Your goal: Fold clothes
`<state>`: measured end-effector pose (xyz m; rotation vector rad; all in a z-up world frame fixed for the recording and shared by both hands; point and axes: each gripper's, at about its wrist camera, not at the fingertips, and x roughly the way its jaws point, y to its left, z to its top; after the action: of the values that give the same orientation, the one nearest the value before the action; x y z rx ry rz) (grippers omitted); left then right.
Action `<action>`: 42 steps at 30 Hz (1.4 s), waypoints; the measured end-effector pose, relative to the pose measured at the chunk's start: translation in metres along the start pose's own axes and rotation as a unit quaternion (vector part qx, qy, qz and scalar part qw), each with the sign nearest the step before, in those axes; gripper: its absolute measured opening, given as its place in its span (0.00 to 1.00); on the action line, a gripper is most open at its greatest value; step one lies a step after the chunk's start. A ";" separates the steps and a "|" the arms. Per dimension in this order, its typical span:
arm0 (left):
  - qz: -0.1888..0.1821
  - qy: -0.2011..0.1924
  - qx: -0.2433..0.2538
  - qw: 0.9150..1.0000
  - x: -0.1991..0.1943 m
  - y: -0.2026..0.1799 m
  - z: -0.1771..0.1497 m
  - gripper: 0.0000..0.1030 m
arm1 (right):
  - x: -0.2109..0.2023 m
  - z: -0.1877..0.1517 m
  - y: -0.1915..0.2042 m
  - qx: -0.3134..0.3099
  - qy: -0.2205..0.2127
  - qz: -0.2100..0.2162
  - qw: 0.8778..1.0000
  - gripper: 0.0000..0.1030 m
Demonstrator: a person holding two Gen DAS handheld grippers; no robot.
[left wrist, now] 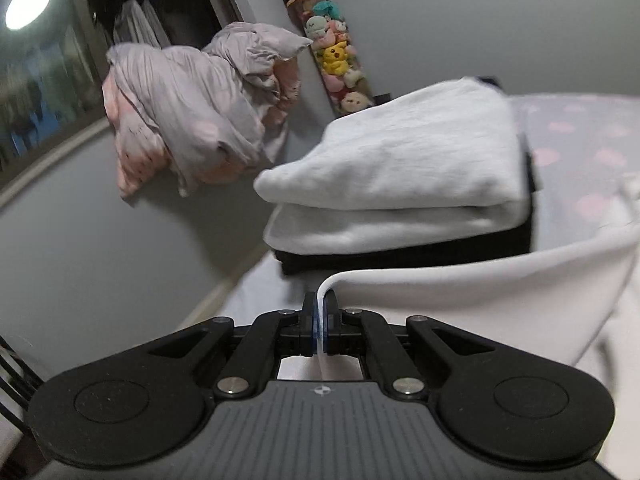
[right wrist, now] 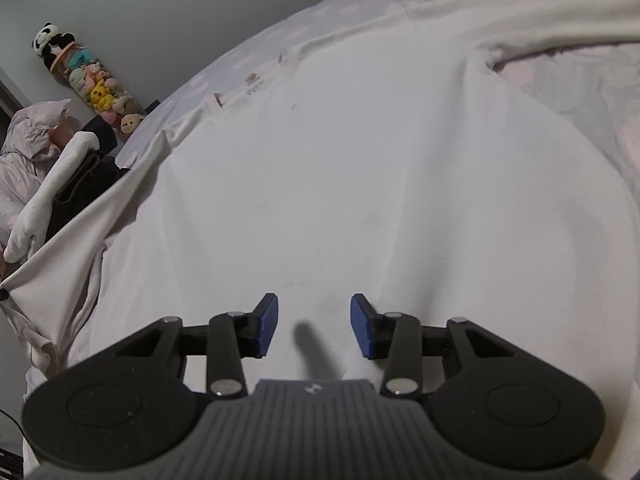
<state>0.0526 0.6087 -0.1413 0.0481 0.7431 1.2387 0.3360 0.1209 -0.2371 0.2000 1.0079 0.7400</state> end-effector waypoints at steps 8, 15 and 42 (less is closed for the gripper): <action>0.087 0.009 0.054 0.995 0.066 -0.005 0.003 0.03 | 0.011 0.004 -0.002 -0.004 0.000 0.010 1.000 0.43; 0.074 0.008 0.044 0.996 0.047 -0.011 0.000 0.24 | 0.010 0.006 -0.005 0.000 -0.001 0.013 1.000 0.42; -0.350 0.366 0.223 0.833 -0.157 -0.083 -0.143 0.58 | -0.104 0.043 -0.109 -0.065 0.255 -0.111 0.958 0.50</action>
<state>0.0255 0.3931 -0.2096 -0.3142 1.5444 0.3170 0.3894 -0.0193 -0.1939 -0.2307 1.4380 0.6619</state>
